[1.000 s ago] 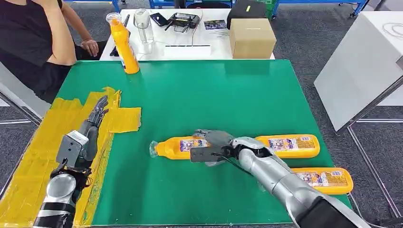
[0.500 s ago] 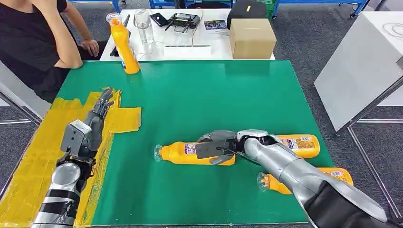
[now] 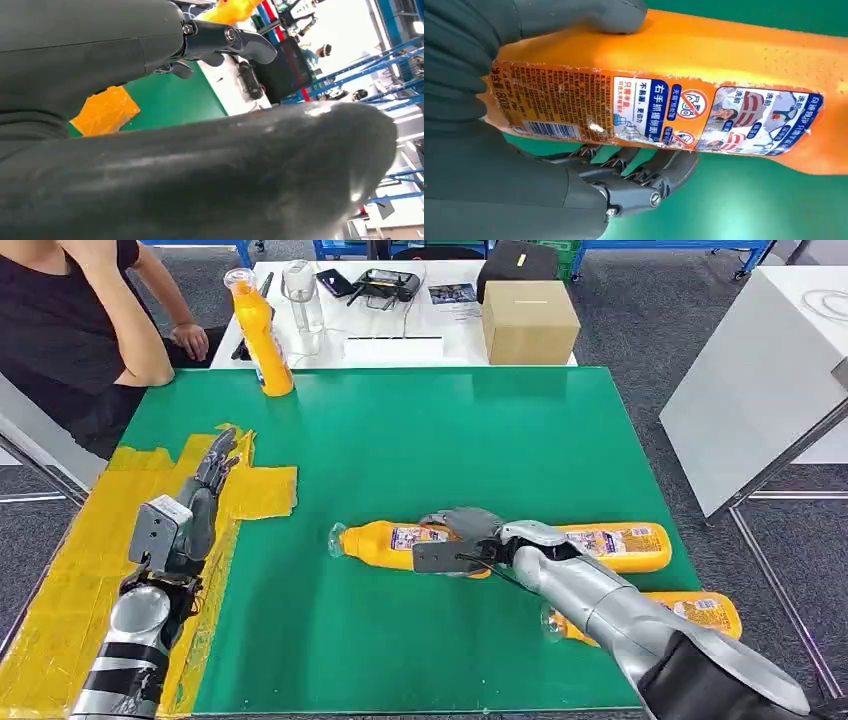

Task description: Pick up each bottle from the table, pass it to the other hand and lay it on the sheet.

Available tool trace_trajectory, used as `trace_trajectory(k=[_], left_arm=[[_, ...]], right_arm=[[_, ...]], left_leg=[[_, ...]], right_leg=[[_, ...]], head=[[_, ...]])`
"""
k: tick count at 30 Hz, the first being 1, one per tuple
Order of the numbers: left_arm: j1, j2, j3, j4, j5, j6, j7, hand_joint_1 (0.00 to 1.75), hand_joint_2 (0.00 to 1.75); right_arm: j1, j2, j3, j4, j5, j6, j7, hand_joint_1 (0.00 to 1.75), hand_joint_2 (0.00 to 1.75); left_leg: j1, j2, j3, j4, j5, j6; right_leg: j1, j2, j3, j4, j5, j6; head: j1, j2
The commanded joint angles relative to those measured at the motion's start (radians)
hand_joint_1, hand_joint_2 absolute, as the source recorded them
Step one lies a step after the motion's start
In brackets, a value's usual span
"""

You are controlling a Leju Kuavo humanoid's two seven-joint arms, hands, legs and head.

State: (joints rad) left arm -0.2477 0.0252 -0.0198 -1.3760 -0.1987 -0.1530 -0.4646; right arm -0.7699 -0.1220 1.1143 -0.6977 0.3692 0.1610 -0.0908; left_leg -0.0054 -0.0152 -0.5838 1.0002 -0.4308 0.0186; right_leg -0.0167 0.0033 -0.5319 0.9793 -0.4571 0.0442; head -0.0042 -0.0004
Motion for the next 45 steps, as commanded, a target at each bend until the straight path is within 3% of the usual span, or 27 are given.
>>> trace_trajectory(k=[1, 2, 3, 17, 18, 19, 29, 31, 32, 33, 34, 36, 38, 40, 41, 45], left_arm=[[-0.007, -0.014, 0.018, 0.006, 0.003, -0.003, 0.013, 0.0, 0.0], [-0.009, -0.016, 0.019, 0.008, 0.003, -0.002, 0.013, 0.0, 0.0], [-0.005, -0.017, 0.021, 0.003, 0.003, -0.002, 0.012, 0.0, 0.0], [-0.006, -0.022, 0.033, 0.0, 0.004, -0.007, 0.019, 0.0, 0.0], [-0.012, -0.023, 0.031, 0.007, 0.005, -0.008, 0.019, 0.0, 0.0], [-0.015, -0.022, 0.028, 0.011, 0.005, -0.008, 0.019, 0.0, 0.0], [0.006, -0.019, 0.033, -0.012, 0.009, -0.007, 0.019, 0.0, 0.0], [0.035, -0.019, 0.046, -0.042, 0.011, -0.005, 0.019, 0.0, 0.0], [0.042, -0.018, 0.049, -0.048, 0.011, -0.005, 0.019, 0.0, 0.0], [0.056, -0.021, 0.058, -0.062, 0.02, -0.009, 0.024, 0.0, 0.0], [0.105, -0.025, 0.08, -0.112, 0.039, -0.017, 0.037, 0.0, 0.0], [0.161, -0.028, 0.102, -0.169, 0.061, -0.043, 0.044, 0.0, 0.0], [0.18, -0.032, 0.113, -0.184, 0.068, -0.057, 0.046, 0.0, 0.0], [0.181, -0.034, 0.113, -0.189, 0.061, -0.061, 0.045, 0.0, 0.0], [0.181, -0.034, 0.114, -0.19, 0.06, -0.062, 0.044, 0.0, 0.0], [0.177, -0.039, 0.106, -0.19, 0.047, -0.056, 0.045, 0.0, 0.0]], right_arm=[[-0.009, 0.035, 0.022, 0.095, 0.061, 0.044, 0.017, 1.75, 1.75], [-0.013, 0.04, 0.033, 0.104, 0.081, 0.043, 0.019, 1.75, 1.75], [-0.009, 0.046, 0.045, 0.108, 0.106, 0.033, 0.018, 0.0, 1.75], [-0.019, 0.072, 0.094, 0.126, 0.16, 0.108, 0.015, 0.0, 1.75], [-0.022, 0.066, 0.097, 0.127, 0.155, 0.125, 0.011, 0.07, 1.75], [-0.018, 0.062, 0.087, 0.125, 0.145, 0.119, 0.006, 1.75, 1.75], [0.016, 0.066, 0.026, 0.123, 0.115, 0.047, 0.01, 1.75, 1.75], [0.067, 0.079, -0.063, 0.073, 0.099, -0.106, -0.016, 1.75, 1.75], [0.074, 0.085, -0.068, 0.067, 0.102, -0.112, -0.014, 1.75, 1.75], [0.107, 0.089, -0.117, 0.014, 0.097, -0.203, -0.033, 1.75, 1.75], [0.237, 0.115, -0.264, -0.155, 0.125, -0.394, -0.109, 1.75, 1.75], [0.378, 0.119, -0.366, -0.424, 0.215, -0.385, -0.055, 1.75, 1.75], [0.435, 0.112, -0.449, -0.591, 0.212, -0.335, -0.052, 1.75, 1.75], [0.449, 0.127, -0.521, -0.635, 0.215, -0.295, -0.078, 1.75, 1.75], [0.45, 0.131, -0.53, -0.635, 0.216, -0.288, -0.083, 1.75, 1.75], [0.452, 0.152, -0.552, -0.609, 0.222, -0.284, -0.113, 1.75, 1.75]], left_leg=[[0.002, 0.002, 0.001, 0.0, -0.001, -0.001], [0.003, 0.002, 0.002, 0.0, 0.0, -0.002], [0.002, 0.001, 0.002, -0.001, 0.0, -0.001], [0.002, 0.0, 0.003, -0.001, 0.0, -0.001], [0.003, 0.0, 0.003, -0.001, 0.0, -0.001], [0.001, -0.001, 0.003, -0.001, 0.0, -0.001], [0.003, 0.001, 0.004, -0.001, 0.0, -0.001], [0.002, 0.001, 0.005, -0.001, 0.0, -0.001], [0.003, 0.002, 0.005, -0.002, 0.0, -0.002], [0.002, 0.002, 0.006, -0.001, 0.0, -0.001], [0.003, 0.003, 0.006, -0.002, -0.001, -0.002], [0.004, 0.006, 0.009, -0.004, -0.002, -0.002], [0.003, 0.004, 0.005, -0.001, -0.002, -0.002], [0.006, 0.006, 0.006, 0.0, -0.007, -0.004], [0.002, 0.0, -0.002, 0.0, -0.002, -0.002], [0.005, -0.002, -0.004, 0.001, -0.003, -0.002]], right_leg=[[0.002, 0.0, 0.002, -0.002, 0.0, -0.002], [0.004, 0.0, 0.003, -0.003, 0.001, -0.002], [0.002, 0.0, 0.002, -0.002, 0.001, -0.002], [0.002, 0.0, 0.004, -0.002, 0.0, -0.001], [0.003, -0.001, 0.005, -0.002, 0.0, -0.002], [0.001, -0.001, 0.004, -0.001, 0.0, -0.001], [0.003, -0.001, 0.005, -0.003, 0.001, -0.002], [0.002, 0.0, 0.006, -0.002, 0.0, -0.001], [0.003, 0.0, 0.006, -0.004, 0.001, -0.002], [0.002, 0.001, 0.006, -0.003, 0.001, -0.001], [0.004, 0.001, 0.007, -0.004, 0.001, -0.002], [0.005, 0.005, 0.009, -0.006, 0.001, -0.003], [0.004, 0.003, 0.006, -0.003, -0.001, -0.002], [0.007, 0.004, 0.006, -0.002, -0.003, -0.004], [0.003, 0.0, -0.002, 0.0, -0.001, -0.001], [0.006, -0.002, -0.002, -0.002, -0.002, -0.002]], head=[[0.0, 0.0], [0.0, 0.0], [0.0, 0.0], [0.001, 0.0], [0.0, 0.0], [0.0, 0.0], [0.0, 0.0], [0.0, 0.0], [0.0, 0.0], [0.0, 0.0], [0.0, 0.0], [0.0, 0.0], [0.002, 0.0], [-0.001, 0.0], [0.0, 0.0], [0.0, 0.0]])
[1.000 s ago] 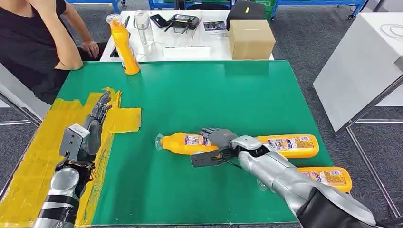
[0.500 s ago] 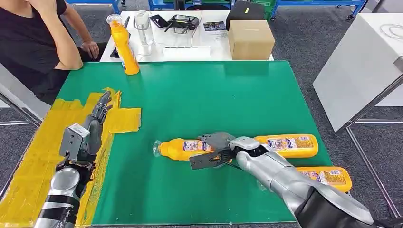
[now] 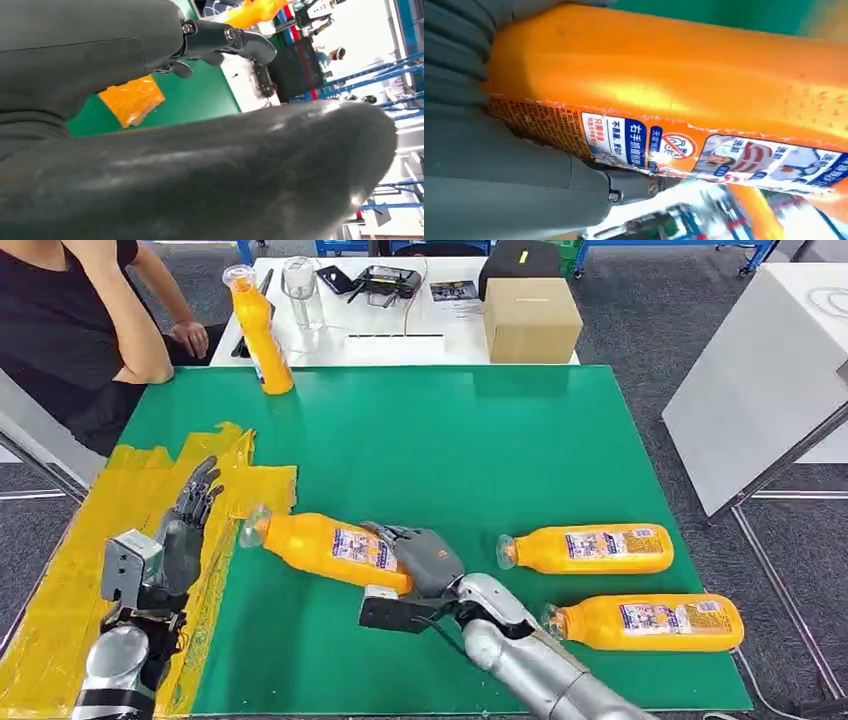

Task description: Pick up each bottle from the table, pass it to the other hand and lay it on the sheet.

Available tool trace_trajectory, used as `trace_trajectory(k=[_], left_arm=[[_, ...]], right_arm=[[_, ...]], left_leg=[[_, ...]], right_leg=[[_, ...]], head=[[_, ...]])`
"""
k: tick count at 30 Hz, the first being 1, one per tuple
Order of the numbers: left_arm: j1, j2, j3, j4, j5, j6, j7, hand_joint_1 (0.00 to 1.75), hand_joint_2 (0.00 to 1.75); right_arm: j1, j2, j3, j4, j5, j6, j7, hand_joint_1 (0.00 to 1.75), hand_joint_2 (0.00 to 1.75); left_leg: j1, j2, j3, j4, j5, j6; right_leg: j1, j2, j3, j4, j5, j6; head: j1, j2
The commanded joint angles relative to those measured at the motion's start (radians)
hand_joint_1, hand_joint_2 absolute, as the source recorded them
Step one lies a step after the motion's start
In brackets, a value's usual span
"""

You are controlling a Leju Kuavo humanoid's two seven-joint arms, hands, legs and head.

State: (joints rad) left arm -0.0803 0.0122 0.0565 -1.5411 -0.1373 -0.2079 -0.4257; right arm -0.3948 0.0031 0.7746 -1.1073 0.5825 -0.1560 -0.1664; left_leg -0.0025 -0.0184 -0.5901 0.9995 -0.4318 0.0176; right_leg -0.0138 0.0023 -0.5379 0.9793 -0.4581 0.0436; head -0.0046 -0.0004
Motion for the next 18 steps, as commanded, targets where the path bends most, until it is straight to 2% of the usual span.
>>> trace_trajectory(k=[1, 11, 18], left_arm=[[0.008, -0.026, 0.029, -0.022, -0.016, -0.001, 0.007, 0.0, 0.0], [0.014, -0.032, 0.046, -0.032, -0.004, 0.008, 0.015, 0.0, 0.0], [0.031, -0.044, 0.033, -0.028, 0.17, -0.107, 0.041, 0.0, 0.0]], right_arm=[[0.084, 0.036, -0.224, -0.199, 0.013, 0.029, -0.047, 1.75, 1.75], [0.111, 0.065, -0.264, -0.236, 0.004, 0.019, -0.068, 1.75, 1.75], [0.097, 0.1, -0.241, -0.226, -0.001, 0.032, -0.08, 1.75, 1.75]], left_leg=[[0.001, 0.001, 0.0, 0.0, -0.001, 0.0], [0.0, 0.003, 0.001, 0.0, -0.001, -0.001], [0.001, 0.005, 0.003, 0.0, -0.002, -0.001]], right_leg=[[0.001, 0.0, 0.001, -0.001, 0.0, 0.0], [0.001, 0.001, 0.002, -0.001, 0.0, -0.001], [0.002, 0.001, 0.003, -0.002, 0.0, -0.001]], head=[[0.001, 0.0], [0.001, 0.0], [0.001, 0.0]])
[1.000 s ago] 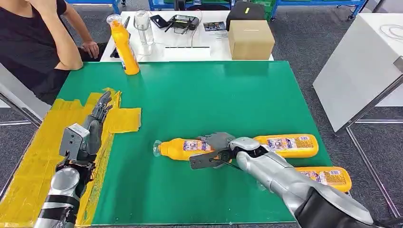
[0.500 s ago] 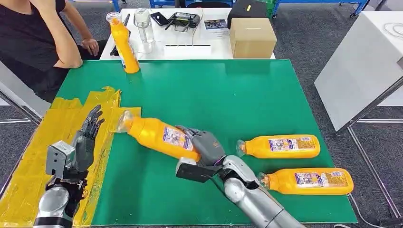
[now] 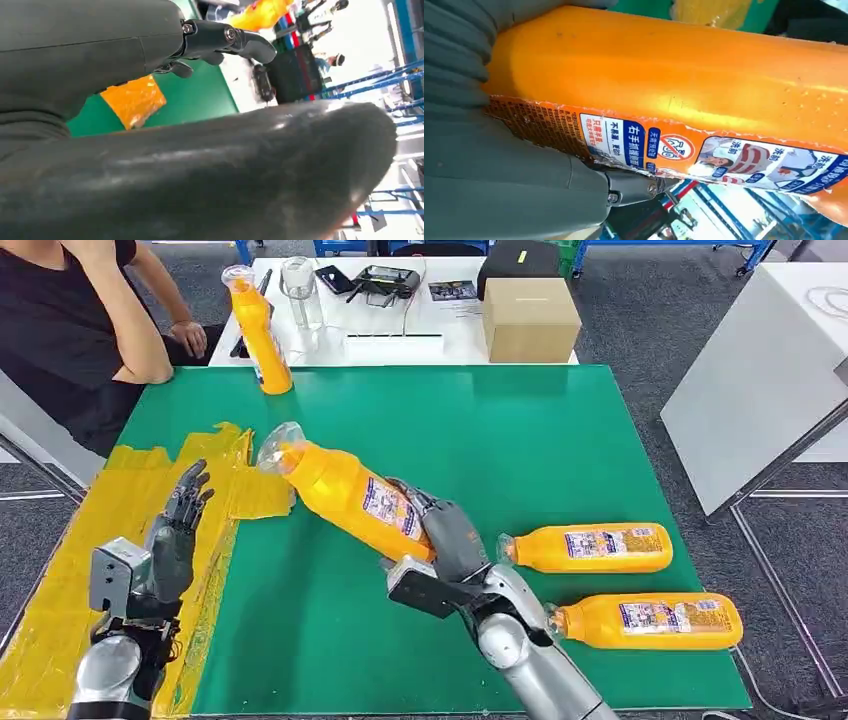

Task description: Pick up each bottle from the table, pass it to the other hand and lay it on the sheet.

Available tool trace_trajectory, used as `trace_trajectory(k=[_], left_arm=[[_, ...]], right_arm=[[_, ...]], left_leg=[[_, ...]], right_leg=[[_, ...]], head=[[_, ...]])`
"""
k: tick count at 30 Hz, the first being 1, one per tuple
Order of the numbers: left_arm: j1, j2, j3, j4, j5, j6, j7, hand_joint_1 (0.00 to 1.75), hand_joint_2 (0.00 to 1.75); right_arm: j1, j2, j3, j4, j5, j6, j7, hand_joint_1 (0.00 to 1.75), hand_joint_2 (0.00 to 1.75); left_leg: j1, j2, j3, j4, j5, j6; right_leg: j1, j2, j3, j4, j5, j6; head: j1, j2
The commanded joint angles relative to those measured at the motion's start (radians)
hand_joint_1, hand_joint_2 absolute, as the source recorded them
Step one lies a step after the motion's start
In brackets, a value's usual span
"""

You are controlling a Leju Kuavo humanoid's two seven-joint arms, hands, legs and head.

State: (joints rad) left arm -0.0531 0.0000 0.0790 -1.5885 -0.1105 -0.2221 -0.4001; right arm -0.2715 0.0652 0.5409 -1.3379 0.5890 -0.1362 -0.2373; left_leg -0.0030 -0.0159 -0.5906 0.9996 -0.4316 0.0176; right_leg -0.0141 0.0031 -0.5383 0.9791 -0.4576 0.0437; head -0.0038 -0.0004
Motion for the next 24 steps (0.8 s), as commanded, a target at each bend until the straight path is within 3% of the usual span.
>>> trace_trajectory(k=[1, 7, 8, 13, 24], left_arm=[[0.003, -0.037, 0.005, 0.017, 0.142, -0.093, 0.015, 0.0, 0.0], [0.004, -0.036, 0.002, 0.013, 0.162, -0.099, 0.029, 0.0, 0.0], [0.0, -0.043, -0.006, 0.015, 0.231, -0.134, 0.054, 0.0, 1.75], [0.009, -0.103, -0.069, -0.043, 0.311, -0.145, 0.043, 0.0, 1.75], [0.073, -0.142, -0.125, -0.071, 0.381, -0.153, 0.017, 0.0, 1.75]], right_arm=[[-0.028, 0.044, -0.003, 0.005, -0.007, 0.012, -0.009, 1.75, 1.75], [-0.033, 0.042, 0.001, 0.015, -0.009, 0.013, -0.009, 1.75, 1.75], [-0.038, 0.056, 0.003, 0.02, -0.029, 0.022, -0.014, 1.75, 1.75], [-0.078, 0.134, 0.055, 0.062, -0.063, 0.033, -0.011, 1.75, 1.75], [-0.112, 0.194, 0.142, 0.156, -0.097, 0.035, -0.001, 1.75, 1.75]], left_leg=[[0.001, 0.003, 0.002, 0.0, -0.001, -0.001], [0.001, 0.001, 0.001, 0.0, 0.0, 0.0], [0.001, 0.001, 0.002, 0.0, -0.001, -0.001], [0.002, 0.002, 0.001, 0.001, -0.001, -0.001], [0.002, 0.004, 0.004, -0.001, -0.002, -0.001]], right_leg=[[0.002, 0.001, 0.002, -0.001, 0.0, -0.001], [0.001, 0.0, 0.001, -0.001, 0.0, -0.001], [0.001, 0.0, 0.003, -0.001, 0.0, -0.001], [0.002, 0.001, 0.002, 0.0, 0.0, -0.001], [0.002, 0.002, 0.004, -0.003, 0.0, -0.002]], head=[[0.0, 0.0], [0.0, 0.0], [0.0, 0.0], [0.0, 0.0], [0.0, 0.0]])
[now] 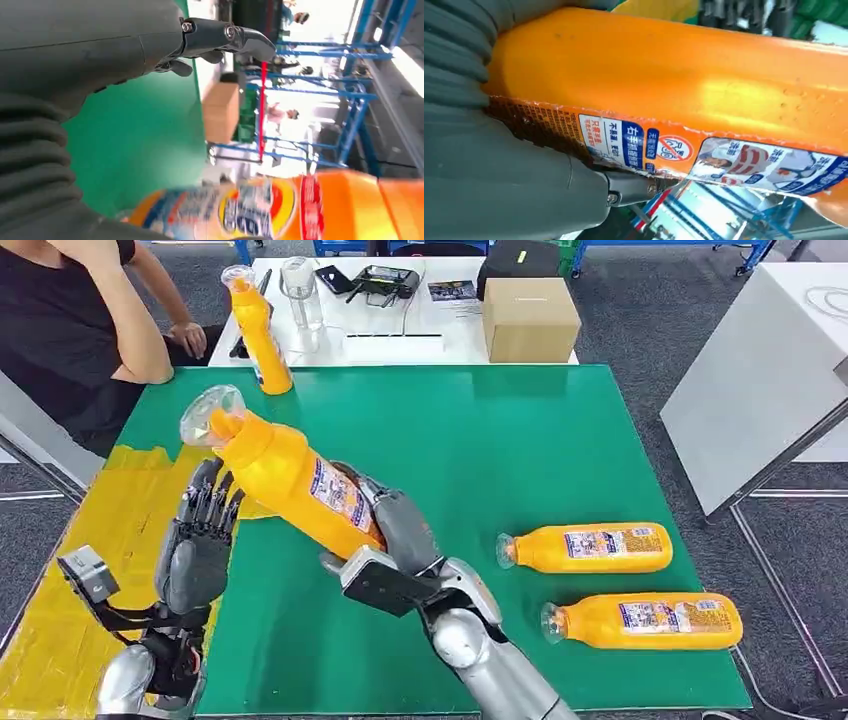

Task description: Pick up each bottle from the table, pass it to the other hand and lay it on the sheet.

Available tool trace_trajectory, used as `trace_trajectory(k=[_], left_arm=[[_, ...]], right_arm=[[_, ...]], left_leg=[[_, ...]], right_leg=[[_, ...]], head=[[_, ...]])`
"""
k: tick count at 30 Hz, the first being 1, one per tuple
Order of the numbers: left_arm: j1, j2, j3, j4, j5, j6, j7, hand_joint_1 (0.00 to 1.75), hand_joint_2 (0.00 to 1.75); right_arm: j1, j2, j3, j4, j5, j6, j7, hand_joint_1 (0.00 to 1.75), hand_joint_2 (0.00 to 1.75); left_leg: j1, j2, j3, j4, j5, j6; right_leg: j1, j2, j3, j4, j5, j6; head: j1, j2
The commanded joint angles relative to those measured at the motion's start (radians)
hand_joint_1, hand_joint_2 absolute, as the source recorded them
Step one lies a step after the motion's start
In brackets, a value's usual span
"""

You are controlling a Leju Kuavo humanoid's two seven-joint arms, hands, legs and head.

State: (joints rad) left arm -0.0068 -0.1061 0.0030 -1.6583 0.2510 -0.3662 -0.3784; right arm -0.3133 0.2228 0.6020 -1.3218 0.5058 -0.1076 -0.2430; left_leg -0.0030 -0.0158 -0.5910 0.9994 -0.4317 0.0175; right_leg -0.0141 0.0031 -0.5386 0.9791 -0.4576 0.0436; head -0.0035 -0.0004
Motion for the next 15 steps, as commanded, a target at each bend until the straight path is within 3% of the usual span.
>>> trace_trajectory(k=[1, 15], left_arm=[[0.028, -0.036, -0.054, -0.001, 0.02, -0.011, -0.005, 0.0, 1.75], [0.026, -0.033, -0.063, -0.007, 0.013, -0.009, -0.025, 0.0, 1.75]], right_arm=[[-0.077, 0.042, 0.087, 0.152, -0.016, 0.008, 0.005, 1.75, 1.75], [-0.062, 0.055, 0.204, 0.286, 0.03, 0.011, 0.021, 1.75, 1.75]], left_leg=[[0.001, 0.002, 0.003, 0.0, -0.001, -0.001], [0.002, 0.002, 0.004, -0.002, -0.001, -0.001]], right_leg=[[0.001, 0.001, 0.003, -0.002, 0.0, -0.001], [0.002, 0.001, 0.005, -0.003, 0.0, -0.001]], head=[[0.0, 0.0], [0.0, 0.0]])
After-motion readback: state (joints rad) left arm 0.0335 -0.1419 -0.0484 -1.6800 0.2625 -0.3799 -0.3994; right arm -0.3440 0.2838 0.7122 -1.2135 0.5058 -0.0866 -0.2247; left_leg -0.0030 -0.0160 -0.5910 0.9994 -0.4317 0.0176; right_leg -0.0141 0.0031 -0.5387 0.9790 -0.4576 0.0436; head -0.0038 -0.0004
